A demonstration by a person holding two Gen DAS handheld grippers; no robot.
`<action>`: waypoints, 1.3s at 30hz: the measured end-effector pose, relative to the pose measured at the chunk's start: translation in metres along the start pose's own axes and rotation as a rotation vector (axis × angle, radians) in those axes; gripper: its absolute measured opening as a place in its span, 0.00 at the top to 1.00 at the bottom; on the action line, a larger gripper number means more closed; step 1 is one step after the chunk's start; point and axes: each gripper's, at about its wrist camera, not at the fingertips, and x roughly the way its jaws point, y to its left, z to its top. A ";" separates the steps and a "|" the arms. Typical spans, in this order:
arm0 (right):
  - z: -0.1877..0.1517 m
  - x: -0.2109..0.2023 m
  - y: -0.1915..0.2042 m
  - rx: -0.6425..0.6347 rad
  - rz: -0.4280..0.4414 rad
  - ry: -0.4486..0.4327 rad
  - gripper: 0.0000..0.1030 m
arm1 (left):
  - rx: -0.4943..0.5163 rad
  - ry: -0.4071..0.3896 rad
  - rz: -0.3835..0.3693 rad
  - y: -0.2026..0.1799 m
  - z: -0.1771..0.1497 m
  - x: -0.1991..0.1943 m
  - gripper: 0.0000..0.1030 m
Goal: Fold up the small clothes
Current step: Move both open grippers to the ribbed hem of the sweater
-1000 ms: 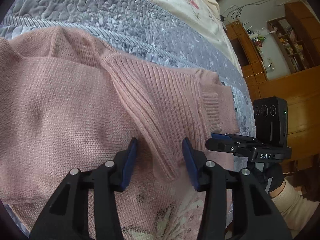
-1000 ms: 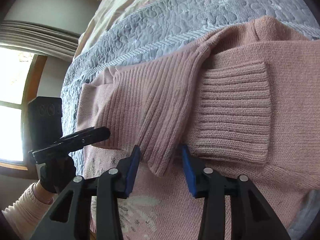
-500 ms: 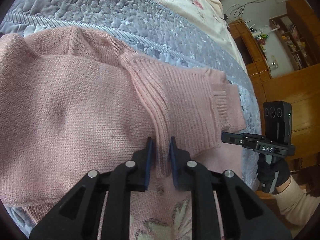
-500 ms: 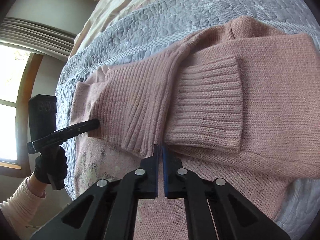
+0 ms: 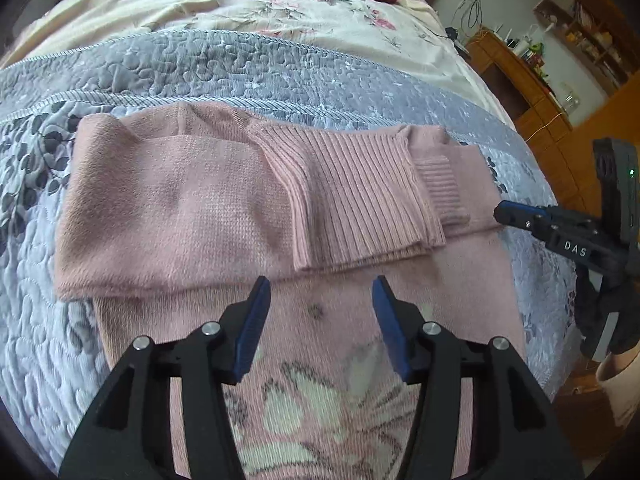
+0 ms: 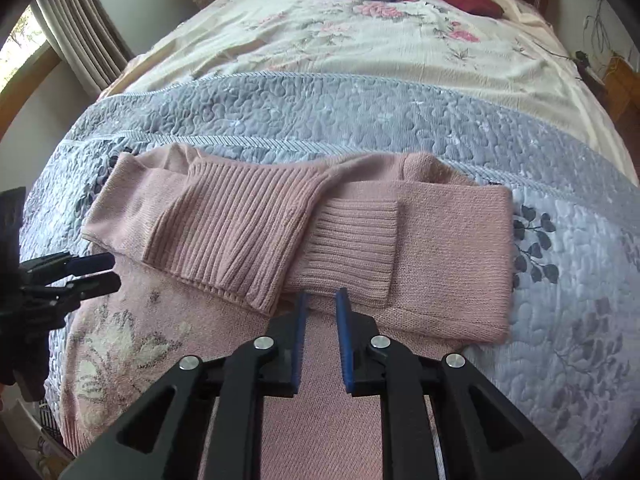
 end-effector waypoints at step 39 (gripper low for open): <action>-0.269 -0.077 0.018 0.215 -0.072 0.011 0.52 | 0.038 -0.060 0.333 -0.079 -0.205 -0.080 0.30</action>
